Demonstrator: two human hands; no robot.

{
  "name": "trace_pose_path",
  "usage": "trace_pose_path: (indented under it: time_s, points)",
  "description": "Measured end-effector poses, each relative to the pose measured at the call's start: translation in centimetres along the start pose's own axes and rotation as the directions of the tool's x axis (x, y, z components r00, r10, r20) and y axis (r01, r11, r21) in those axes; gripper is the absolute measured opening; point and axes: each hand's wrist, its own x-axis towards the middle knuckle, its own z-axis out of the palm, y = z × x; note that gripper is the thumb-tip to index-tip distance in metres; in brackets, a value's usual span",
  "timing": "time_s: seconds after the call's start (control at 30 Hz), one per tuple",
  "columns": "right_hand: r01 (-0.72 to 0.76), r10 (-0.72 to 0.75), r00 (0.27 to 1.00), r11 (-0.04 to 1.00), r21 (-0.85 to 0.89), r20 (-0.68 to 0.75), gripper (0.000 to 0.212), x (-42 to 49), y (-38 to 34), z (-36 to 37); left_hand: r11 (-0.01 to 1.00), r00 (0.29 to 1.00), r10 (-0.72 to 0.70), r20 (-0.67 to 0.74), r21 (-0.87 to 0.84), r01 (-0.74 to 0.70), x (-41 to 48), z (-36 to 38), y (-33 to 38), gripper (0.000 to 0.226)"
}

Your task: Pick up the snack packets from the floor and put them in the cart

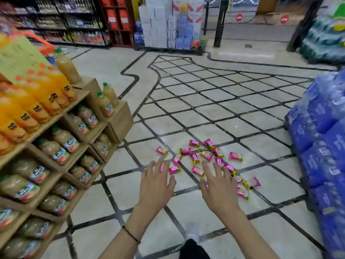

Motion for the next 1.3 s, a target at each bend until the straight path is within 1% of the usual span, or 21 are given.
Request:
trace_pose_path:
  time_s: [0.13, 0.2, 0.27, 0.37, 0.47, 0.6, 0.73, 0.83, 0.9, 1.0, 1.07, 1.2, 1.3]
  points:
    - [0.032, -0.034, 0.999, 0.998, 0.054, 0.023, 0.062, 7.7, -0.2, 1.9, 0.998, 0.998, -0.055, 0.015, 0.044, 0.054, 6.8, 0.9, -1.0, 0.052]
    - [0.029, -0.033, 0.998, 0.996, 0.089, 0.052, 0.066, 11.7, -0.1, 2.8, 0.997, 0.997, -0.068, 0.046, 0.050, 0.065, 10.7, 1.6, -1.5, 0.054]
    - [0.045, -0.052, 0.995, 0.995, 0.085, 0.089, 0.067, 15.5, -0.1, 3.7, 0.996, 0.995, -0.072, 0.064, 0.065, 0.068, 14.4, 2.3, -1.9, 0.054]
    - [0.063, -0.075, 0.989, 0.993, 0.101, 0.124, 0.064, 21.0, -0.6, 5.4, 0.994, 0.991, -0.105, 0.087, 0.041, 0.102, 19.3, 3.3, -2.3, 0.053]
    - [0.089, -0.100, 0.981, 0.993, 0.077, 0.166, 0.063, 25.6, -1.2, 7.1, 0.995, 0.988, -0.098, 0.119, 0.007, 0.098, 23.5, 5.2, -3.0, 0.054]
    - [0.092, -0.107, 0.970, 0.993, 0.077, 0.218, 0.067, 31.5, -2.3, 10.7, 0.993, 0.979, -0.110, 0.171, -0.021, 0.115, 29.0, 9.1, -5.9, 0.056]
    - [0.087, -0.097, 0.956, 0.995, 0.046, 0.277, 0.068, 37.4, -3.6, 14.6, 0.991, 0.965, -0.107, 0.241, -0.050, 0.123, 34.6, 12.6, -9.6, 0.051]
    - [0.070, -0.077, 0.942, 0.997, 0.033, 0.326, 0.068, 41.8, -4.5, 17.4, 0.990, 0.960, -0.105, 0.260, -0.064, 0.125, 38.5, 15.4, -12.7, 0.048]
    - [0.071, -0.076, 0.935, 0.997, 0.026, 0.346, 0.068, 44.2, -4.8, 19.7, 0.991, 0.950, -0.104, 0.294, -0.054, 0.125, 40.6, 17.5, -14.6, 0.048]
    - [0.097, -0.111, 0.920, 0.994, 0.055, 0.377, 0.067, 47.6, -4.9, 24.0, 0.987, 0.917, -0.116, 0.381, -0.055, 0.148, 43.5, 21.2, -17.2, 0.054]
    - [0.119, -0.131, 0.902, 0.991, 0.057, 0.410, 0.065, 49.8, -4.5, 27.0, 0.992, 0.901, -0.094, 0.425, -0.039, 0.121, 45.5, 23.7, -18.8, 0.054]
    - [0.119, -0.144, 0.873, 0.989, 0.083, 0.465, 0.063, 52.5, -3.3, 34.7, 0.994, 0.893, -0.085, 0.442, -0.019, 0.104, 47.9, 30.7, -21.5, 0.051]
    - [0.140, -0.169, 0.855, 0.985, 0.097, 0.491, 0.061, 53.0, -2.7, 41.8, 0.989, 0.886, -0.121, 0.448, -0.023, 0.147, 48.3, 37.8, -23.2, 0.056]
